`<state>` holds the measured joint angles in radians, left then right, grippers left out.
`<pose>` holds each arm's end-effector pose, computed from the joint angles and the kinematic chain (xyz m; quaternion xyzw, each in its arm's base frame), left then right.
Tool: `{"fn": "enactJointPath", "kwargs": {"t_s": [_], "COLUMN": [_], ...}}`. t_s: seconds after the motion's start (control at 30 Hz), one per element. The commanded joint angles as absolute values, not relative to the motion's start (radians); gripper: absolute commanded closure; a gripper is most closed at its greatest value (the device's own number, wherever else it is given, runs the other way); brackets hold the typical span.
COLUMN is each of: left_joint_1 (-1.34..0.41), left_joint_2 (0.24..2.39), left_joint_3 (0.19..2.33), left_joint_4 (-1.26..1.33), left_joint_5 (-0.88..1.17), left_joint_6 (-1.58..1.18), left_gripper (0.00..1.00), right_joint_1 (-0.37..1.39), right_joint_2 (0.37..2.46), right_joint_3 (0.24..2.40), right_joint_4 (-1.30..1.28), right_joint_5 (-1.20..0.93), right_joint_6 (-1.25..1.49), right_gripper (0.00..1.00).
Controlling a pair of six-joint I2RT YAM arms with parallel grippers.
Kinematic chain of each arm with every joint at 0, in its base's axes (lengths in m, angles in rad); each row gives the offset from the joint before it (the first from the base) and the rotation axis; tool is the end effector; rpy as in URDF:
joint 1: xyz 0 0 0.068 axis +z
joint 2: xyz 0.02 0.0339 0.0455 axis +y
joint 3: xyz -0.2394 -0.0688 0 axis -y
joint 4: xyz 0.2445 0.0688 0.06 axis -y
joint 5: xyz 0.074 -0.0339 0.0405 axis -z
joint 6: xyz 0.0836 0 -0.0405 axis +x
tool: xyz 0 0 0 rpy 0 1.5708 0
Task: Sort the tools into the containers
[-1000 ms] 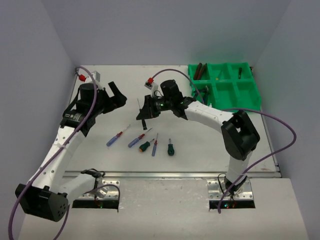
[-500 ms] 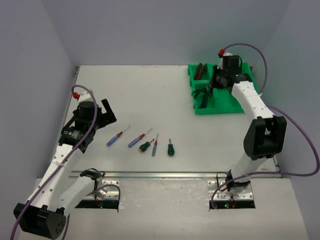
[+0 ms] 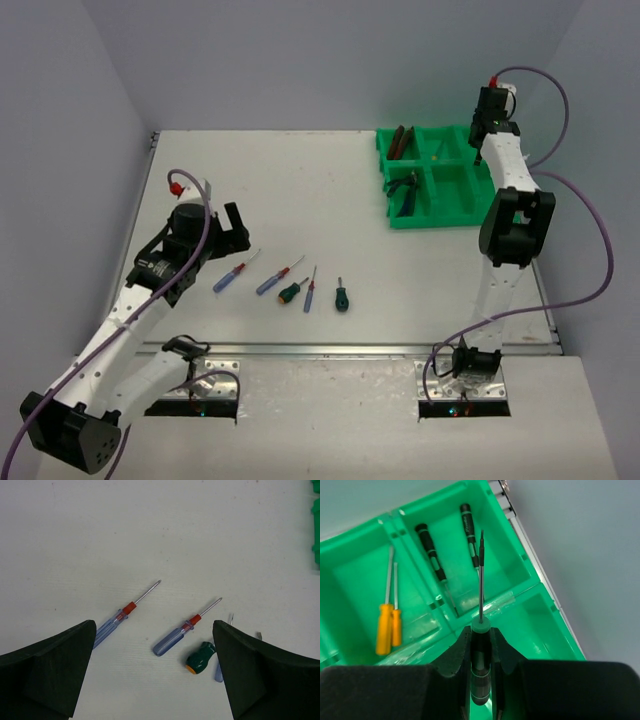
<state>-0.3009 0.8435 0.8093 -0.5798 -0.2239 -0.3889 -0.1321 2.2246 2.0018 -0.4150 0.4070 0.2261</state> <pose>0.2293 -0.0517 0.2543 -0.0902 0.8791 -0.0613 0.4641 0.5294 -0.1037 0.2182 0.2453 0.8445 -0.1596 0.4485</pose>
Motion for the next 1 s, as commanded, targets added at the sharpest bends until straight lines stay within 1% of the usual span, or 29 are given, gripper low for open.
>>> {"fn": "enactJointPath", "kwargs": {"t_s": [0.0,0.1,0.23,0.3,0.43,0.53,0.67,0.77,0.8,0.83,0.87,0.9,0.93,0.97], "left_joint_1": [-0.31,-0.311,-0.311,-0.311,-0.311,-0.311,-0.311,-0.311,-0.311,-0.311,-0.311,-0.311,-0.311,-0.311], "left_joint_2": [0.854,0.882,0.91,0.911,0.924,0.942,0.944,0.939,0.936,0.934,0.931,0.931,0.931,0.931], "left_joint_3": [0.805,0.805,0.809,0.81,0.808,0.81,0.81,0.808,0.808,0.808,0.807,0.808,0.808,0.808], "left_joint_4": [-0.533,-0.532,-0.535,-0.535,-0.533,-0.532,-0.532,-0.531,-0.531,-0.531,-0.531,-0.531,-0.531,-0.53], "left_joint_5": [-0.207,-0.197,-0.195,-0.198,-0.191,-0.18,-0.181,-0.183,-0.183,-0.184,-0.183,-0.183,-0.183,-0.18], "left_joint_6": [-0.372,-0.37,-0.364,-0.364,-0.364,-0.361,-0.36,-0.359,-0.36,-0.359,-0.359,-0.359,-0.359,-0.359], "left_gripper": [0.0,0.0,0.0,0.0,0.0,0.0,0.0,0.0,0.0,0.0,0.0,0.0,0.0,0.0], "right_joint_1": [-0.145,-0.149,-0.15,-0.152,-0.156,-0.156,-0.158,-0.158,-0.158,-0.158,-0.158,-0.158,-0.157,-0.157], "right_joint_2": [2.285,2.315,2.381,2.401,2.401,2.413,2.484,2.497,2.5,2.503,2.496,2.49,2.478,2.467], "right_joint_3": [2.086,2.097,2.214,2.238,2.233,2.181,2.229,2.221,2.233,2.239,2.235,2.235,2.234,2.227], "right_joint_4": [-0.288,-0.249,-0.26,-0.252,-0.215,-0.086,-0.076,-0.066,-0.076,-0.087,-0.093,-0.096,-0.103,-0.11], "right_joint_5": [0.44,0.413,0.415,0.43,0.442,0.436,0.415,0.392,0.391,0.391,0.391,0.397,0.4,0.398], "right_joint_6": [0.203,0.228,0.232,0.232,0.236,0.202,0.184,0.181,0.18,0.179,0.179,0.179,0.184,0.189], "right_gripper": [1.0,1.0,1.0,1.0,1.0,1.0,0.99,0.88,0.8,0.66,0.38,0.28,0.15,0.11]}}
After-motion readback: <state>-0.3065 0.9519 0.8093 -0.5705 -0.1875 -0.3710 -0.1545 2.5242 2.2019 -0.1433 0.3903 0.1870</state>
